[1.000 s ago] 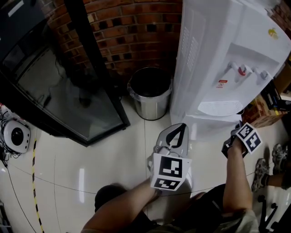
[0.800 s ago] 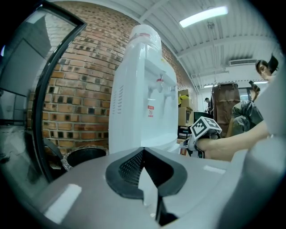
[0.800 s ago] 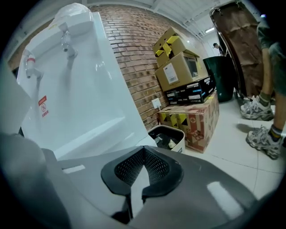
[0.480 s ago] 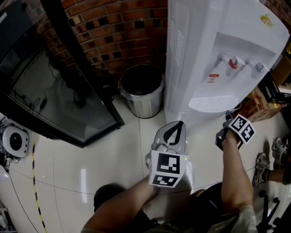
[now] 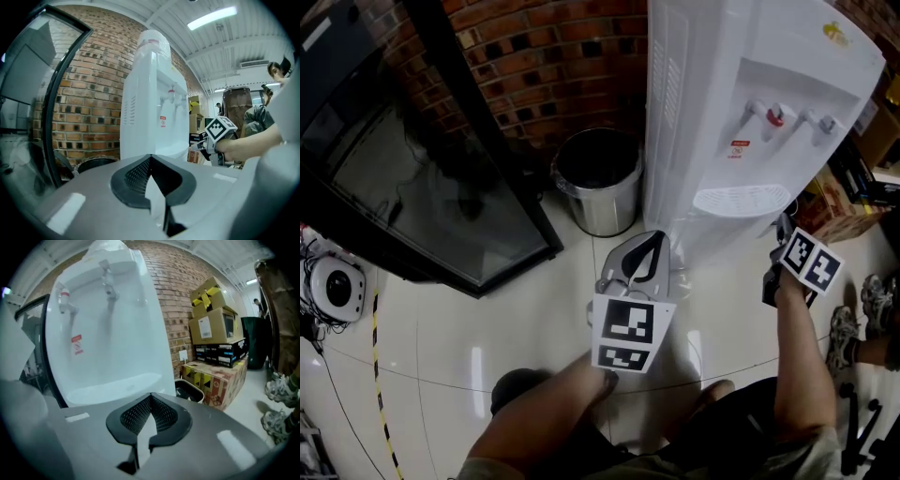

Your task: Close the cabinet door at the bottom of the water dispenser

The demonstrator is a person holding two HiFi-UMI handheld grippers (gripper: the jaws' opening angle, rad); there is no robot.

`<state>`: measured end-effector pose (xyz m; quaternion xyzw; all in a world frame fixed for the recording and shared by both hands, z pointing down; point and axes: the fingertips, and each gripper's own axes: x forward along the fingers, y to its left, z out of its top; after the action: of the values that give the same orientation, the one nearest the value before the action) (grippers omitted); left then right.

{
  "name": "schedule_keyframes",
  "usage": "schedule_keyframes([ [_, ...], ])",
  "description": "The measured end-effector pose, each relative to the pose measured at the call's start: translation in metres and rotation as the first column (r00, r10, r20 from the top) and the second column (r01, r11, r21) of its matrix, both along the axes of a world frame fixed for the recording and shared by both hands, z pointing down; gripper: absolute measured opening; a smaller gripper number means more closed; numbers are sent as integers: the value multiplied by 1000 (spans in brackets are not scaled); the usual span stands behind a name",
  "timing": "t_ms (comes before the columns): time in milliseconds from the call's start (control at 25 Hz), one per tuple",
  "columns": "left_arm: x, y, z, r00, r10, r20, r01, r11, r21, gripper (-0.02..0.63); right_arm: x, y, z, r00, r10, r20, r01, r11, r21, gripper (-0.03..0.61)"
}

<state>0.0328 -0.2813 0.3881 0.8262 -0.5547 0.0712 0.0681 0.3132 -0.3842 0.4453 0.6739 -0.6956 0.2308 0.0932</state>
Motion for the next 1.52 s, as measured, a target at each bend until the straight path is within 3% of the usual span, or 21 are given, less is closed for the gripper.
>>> schedule_keyframes([
  [240, -39, 39, -13, 1000, 9, -11, -9, 999, -35, 0, -59, 54, -88, 993, -111, -36, 116, 976, 183, 0],
  [440, -83, 71, -44, 998, -33, -59, 33, 999, -5, 0, -127, 116, -142, 956, -253, -152, 287, 917, 279, 0],
  [600, -103, 116, -57, 999, -45, -29, 46, 998, 46, 0, -181, 184, -156, 887, -394, -242, 452, 849, 275, 0],
  [800, -81, 166, -84, 998, 61, 1, -60, 986, 153, 0, -239, 264, -137, 760, -594, -264, 646, 732, 216, 0],
  [880, -76, 177, -76, 997, 75, -3, -74, 988, 138, 0, -255, 289, -129, 715, -640, -281, 696, 690, 199, 0],
  [960, -77, 187, -56, 997, 77, -23, -75, 993, 88, 0, -265, 310, -120, 689, -667, -282, 721, 668, 183, 0],
  [1120, -82, 204, -33, 997, 64, -53, -62, 997, 45, 0, -267, 334, -111, 680, -681, -273, 730, 665, 160, 0],
  [1320, -79, 215, -21, 997, 83, -5, -83, 996, 43, 0, -259, 335, -117, 716, -654, -246, 697, 690, 194, 0],
  [1520, -74, 213, -41, 994, 106, 25, -108, 991, 77, 0, -254, 327, -117, 724, -651, -229, 689, 696, 202, 0],
])
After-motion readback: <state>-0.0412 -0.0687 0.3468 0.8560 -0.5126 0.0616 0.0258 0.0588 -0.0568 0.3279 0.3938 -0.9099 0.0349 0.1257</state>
